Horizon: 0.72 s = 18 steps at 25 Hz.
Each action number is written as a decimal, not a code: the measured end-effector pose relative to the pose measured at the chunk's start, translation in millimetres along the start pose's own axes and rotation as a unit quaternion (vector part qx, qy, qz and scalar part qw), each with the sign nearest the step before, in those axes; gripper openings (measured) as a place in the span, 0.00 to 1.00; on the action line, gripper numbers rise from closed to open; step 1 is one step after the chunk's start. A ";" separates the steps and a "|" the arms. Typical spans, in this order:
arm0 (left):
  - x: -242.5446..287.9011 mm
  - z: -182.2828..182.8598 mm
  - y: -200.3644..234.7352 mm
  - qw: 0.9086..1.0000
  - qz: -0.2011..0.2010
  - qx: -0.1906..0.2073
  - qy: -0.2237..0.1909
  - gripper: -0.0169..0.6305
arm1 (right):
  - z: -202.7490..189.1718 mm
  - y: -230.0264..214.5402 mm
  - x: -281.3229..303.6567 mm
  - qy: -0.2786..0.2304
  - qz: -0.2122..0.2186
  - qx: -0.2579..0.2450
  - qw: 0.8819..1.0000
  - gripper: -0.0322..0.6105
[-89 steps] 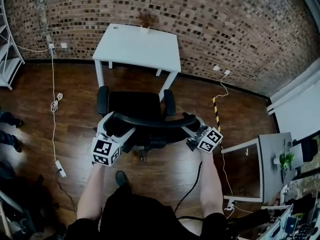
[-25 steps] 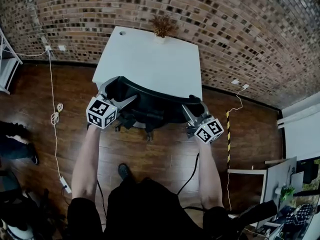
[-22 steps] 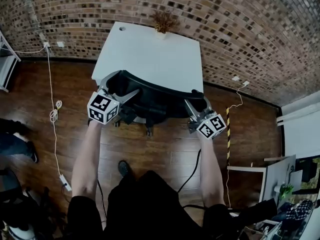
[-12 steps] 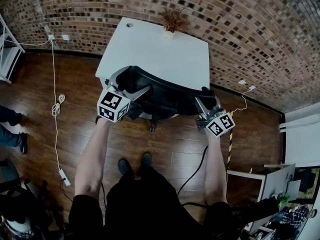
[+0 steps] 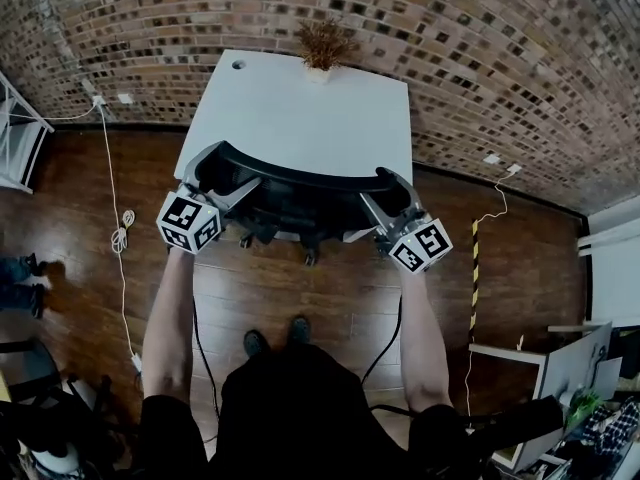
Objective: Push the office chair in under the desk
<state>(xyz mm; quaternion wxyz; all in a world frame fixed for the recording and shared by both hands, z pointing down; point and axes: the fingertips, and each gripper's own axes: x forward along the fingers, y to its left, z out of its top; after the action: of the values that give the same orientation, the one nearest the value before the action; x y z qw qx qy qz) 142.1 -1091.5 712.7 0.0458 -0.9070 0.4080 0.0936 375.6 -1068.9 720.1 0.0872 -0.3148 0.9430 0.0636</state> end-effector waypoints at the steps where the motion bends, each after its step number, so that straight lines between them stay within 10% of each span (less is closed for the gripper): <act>1: 2.3 -2.5 2.7 1.000 -0.003 0.001 -0.001 0.82 | -1.9 -0.6 1.3 -0.003 -0.001 -0.002 1.000 0.42; 11: 36.9 -8.2 34.8 0.999 0.022 -0.032 -0.006 0.82 | -38.9 -42.6 18.0 0.065 -0.039 0.003 0.997 0.42; 18: -3.4 -15.4 -25.7 0.998 0.037 -0.045 -0.003 0.82 | -43.9 -3.2 -19.4 0.056 -0.011 -0.019 0.998 0.43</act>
<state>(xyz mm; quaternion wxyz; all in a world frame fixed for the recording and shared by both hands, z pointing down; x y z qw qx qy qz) 161.1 -1074.5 728.6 0.0027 -0.8922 0.4363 0.1165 387.3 -1067.8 766.7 0.0294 -0.3300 0.9415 0.0625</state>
